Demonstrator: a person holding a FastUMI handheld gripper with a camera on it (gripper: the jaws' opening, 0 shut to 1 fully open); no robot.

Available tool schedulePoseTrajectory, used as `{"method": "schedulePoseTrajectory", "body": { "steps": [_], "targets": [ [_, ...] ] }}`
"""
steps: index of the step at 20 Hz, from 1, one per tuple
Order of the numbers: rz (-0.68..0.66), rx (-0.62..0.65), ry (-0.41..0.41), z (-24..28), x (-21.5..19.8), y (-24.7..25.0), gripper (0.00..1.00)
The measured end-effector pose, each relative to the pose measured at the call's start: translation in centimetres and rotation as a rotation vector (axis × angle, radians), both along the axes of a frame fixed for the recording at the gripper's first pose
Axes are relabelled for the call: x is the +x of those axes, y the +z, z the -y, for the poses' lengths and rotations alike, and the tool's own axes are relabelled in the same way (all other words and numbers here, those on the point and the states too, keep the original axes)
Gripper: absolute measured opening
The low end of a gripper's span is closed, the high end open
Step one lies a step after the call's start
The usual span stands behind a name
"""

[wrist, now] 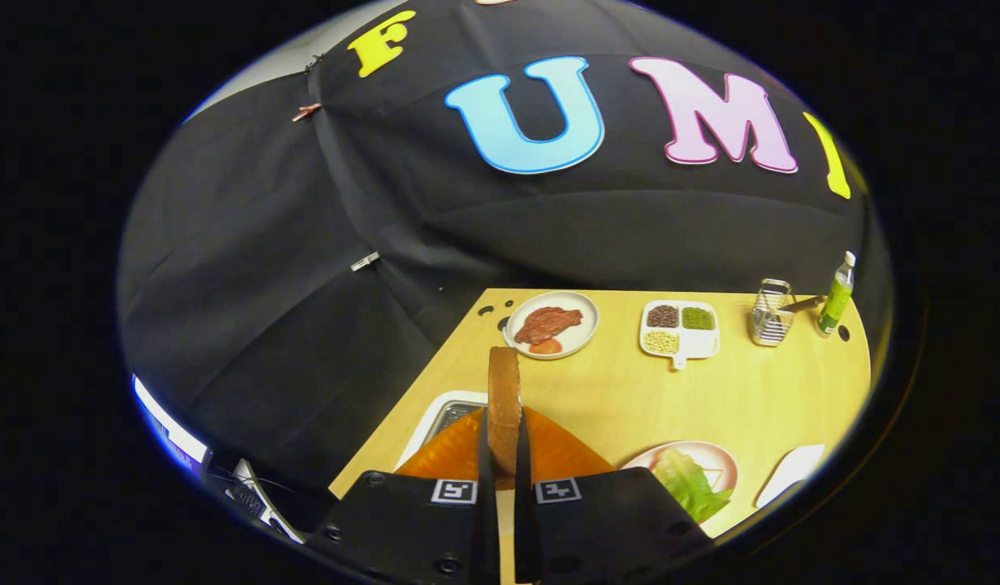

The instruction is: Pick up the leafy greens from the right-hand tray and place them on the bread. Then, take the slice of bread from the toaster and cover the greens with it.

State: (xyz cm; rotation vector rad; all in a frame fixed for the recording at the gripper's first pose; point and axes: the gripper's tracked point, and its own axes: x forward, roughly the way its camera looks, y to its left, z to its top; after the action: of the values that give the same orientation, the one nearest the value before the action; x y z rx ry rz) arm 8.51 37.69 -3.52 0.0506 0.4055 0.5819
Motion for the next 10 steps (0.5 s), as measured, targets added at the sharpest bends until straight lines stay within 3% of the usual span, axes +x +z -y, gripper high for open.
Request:
{"method": "schedulePoseTrajectory", "body": {
  "steps": [10],
  "targets": [
    [-0.133, 0.061, -0.175, 10.2, 4.2, -5.2, 0.11]
  ]
}}
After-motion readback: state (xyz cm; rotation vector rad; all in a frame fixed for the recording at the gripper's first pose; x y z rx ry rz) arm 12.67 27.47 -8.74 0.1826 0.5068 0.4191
